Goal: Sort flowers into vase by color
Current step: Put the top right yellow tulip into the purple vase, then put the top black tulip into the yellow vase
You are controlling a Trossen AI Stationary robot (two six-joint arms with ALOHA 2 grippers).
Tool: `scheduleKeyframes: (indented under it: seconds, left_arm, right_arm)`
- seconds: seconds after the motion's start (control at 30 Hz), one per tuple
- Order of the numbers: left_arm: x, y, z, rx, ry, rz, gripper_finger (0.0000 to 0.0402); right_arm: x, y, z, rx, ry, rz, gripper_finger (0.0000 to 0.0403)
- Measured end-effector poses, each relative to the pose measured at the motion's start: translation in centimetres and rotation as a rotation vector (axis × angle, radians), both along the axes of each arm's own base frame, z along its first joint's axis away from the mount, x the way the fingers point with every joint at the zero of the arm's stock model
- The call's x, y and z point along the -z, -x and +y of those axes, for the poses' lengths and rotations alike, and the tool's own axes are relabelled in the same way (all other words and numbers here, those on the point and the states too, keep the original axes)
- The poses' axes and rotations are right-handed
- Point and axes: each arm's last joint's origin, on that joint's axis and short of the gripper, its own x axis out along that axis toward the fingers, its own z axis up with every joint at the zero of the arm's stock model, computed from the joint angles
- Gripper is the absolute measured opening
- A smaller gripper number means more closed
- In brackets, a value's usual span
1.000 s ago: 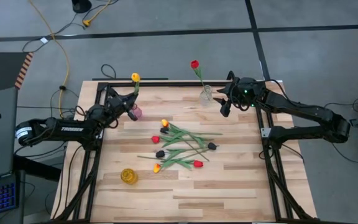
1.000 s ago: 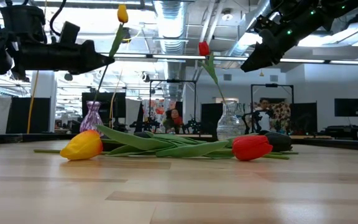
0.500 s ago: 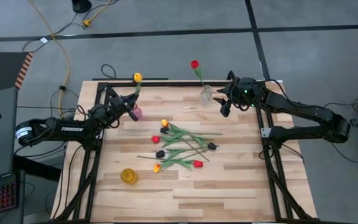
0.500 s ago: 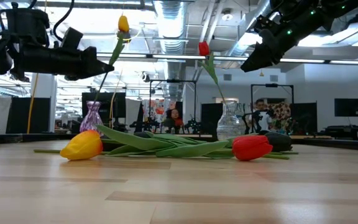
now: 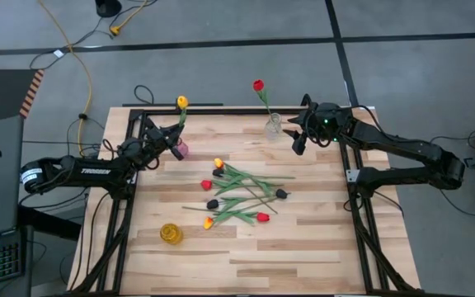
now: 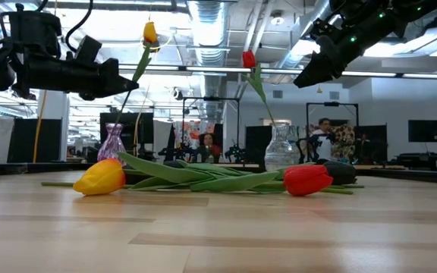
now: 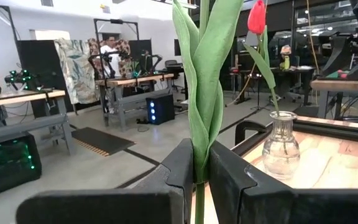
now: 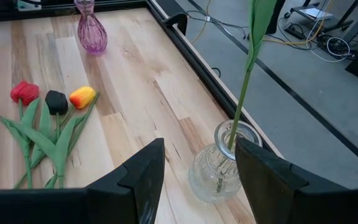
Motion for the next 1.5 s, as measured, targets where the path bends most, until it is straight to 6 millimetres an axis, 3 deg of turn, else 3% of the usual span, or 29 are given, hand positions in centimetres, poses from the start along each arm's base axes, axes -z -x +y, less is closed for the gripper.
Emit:
scheduleKeyframes:
  seconds: [0.17,0.47,0.83,1.5]
  left_arm:
    - [0.2,0.0,0.0,0.000,0.012,0.017,0.0048]
    - [0.3,0.0,0.0,0.000,0.016,0.024,0.0146]
    - [0.2,0.0,0.0,0.005,0.037,-0.001,0.0220]
    - [-0.5,-0.1,-0.6,0.056,-0.022,-0.026,0.0233]
  right_arm:
    - [0.0,0.0,0.0,0.000,0.000,0.000,0.0224]
    - [0.0,0.0,0.0,0.000,0.000,0.000,0.0224]
    - [0.0,0.0,0.0,0.004,-0.010,-0.006,0.0224]
    - [0.5,-2.9,4.1,-0.204,-0.024,-0.021,0.0224]
